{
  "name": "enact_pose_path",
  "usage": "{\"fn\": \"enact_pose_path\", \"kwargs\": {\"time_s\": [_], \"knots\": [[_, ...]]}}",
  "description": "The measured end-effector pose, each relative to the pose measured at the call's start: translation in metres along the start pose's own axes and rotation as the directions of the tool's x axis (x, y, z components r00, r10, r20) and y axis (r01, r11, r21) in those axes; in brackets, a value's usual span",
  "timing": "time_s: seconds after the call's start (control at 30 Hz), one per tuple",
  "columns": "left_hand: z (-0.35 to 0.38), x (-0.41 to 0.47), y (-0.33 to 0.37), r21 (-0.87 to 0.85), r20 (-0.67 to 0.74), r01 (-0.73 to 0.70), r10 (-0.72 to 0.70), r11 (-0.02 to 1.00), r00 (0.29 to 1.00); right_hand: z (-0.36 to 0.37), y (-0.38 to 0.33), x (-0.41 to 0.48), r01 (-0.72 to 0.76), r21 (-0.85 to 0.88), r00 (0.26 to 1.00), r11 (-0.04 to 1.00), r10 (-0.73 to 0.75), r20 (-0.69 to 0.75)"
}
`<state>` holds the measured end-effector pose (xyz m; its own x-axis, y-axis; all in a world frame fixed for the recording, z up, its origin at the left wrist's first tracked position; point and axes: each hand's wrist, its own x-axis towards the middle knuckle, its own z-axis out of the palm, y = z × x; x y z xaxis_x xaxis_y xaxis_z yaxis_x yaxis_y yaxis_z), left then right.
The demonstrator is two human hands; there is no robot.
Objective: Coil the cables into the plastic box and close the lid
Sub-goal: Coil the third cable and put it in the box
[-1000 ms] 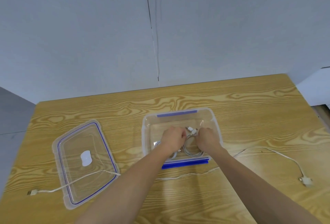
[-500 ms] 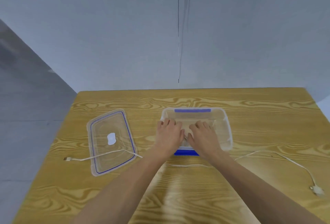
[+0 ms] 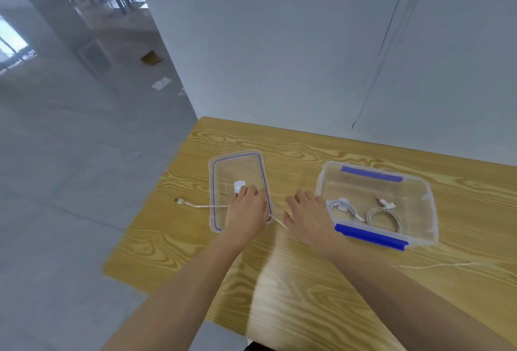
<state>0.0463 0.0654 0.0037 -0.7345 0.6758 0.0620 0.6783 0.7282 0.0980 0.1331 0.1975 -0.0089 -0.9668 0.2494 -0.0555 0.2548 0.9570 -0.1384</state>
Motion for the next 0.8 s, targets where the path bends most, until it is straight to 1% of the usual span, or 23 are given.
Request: {"fn": "enact_pose_path", "kwargs": {"time_s": [0.1, 0.3, 0.37, 0.43, 0.5, 0.6, 0.63, 0.8], "knots": [[0.004, -0.01, -0.042, 0.002, 0.022, 0.047, -0.047, 0.999, 0.999, 0.008, -0.021, 0.017, 0.017, -0.026, 0.997, 1.0, -0.015, 0.072], [0.02, -0.016, -0.116, -0.015, 0.104, 0.134, -0.132, 0.991, 0.986, 0.025, -0.049, 0.045, 0.037, -0.126, 0.992, 0.991, -0.02, 0.128], [0.026, -0.014, -0.136, -0.004, 0.136, 0.156, -0.154, 0.988, 0.979, 0.032, -0.059, 0.054, 0.026, -0.174, 0.996, 0.984, -0.01, 0.092], [0.033, -0.013, -0.154, -0.003, 0.181, 0.18, -0.177, 0.984, 0.968, 0.041, -0.068, 0.064, 0.025, -0.167, 0.998, 0.986, -0.017, 0.053], [0.04, -0.012, -0.17, 0.001, 0.219, 0.194, -0.189, 0.981, 0.957, 0.053, -0.075, 0.072, 0.03, -0.166, 0.997, 0.986, -0.019, 0.071], [0.051, -0.013, -0.187, 0.021, 0.261, 0.196, -0.195, 0.98, 0.946, 0.066, -0.085, 0.08, 0.033, -0.17, 0.979, 0.985, 0.002, 0.202], [0.054, -0.013, -0.192, 0.021, 0.274, 0.198, -0.196, 0.98, 0.942, 0.069, -0.087, 0.082, 0.038, -0.173, 0.976, 0.984, 0.001, 0.22], [0.066, -0.008, -0.207, 0.027, 0.3, 0.179, -0.179, 0.983, 0.937, 0.077, -0.088, 0.087, 0.021, -0.175, 0.976, 0.984, 0.018, 0.217]]}}
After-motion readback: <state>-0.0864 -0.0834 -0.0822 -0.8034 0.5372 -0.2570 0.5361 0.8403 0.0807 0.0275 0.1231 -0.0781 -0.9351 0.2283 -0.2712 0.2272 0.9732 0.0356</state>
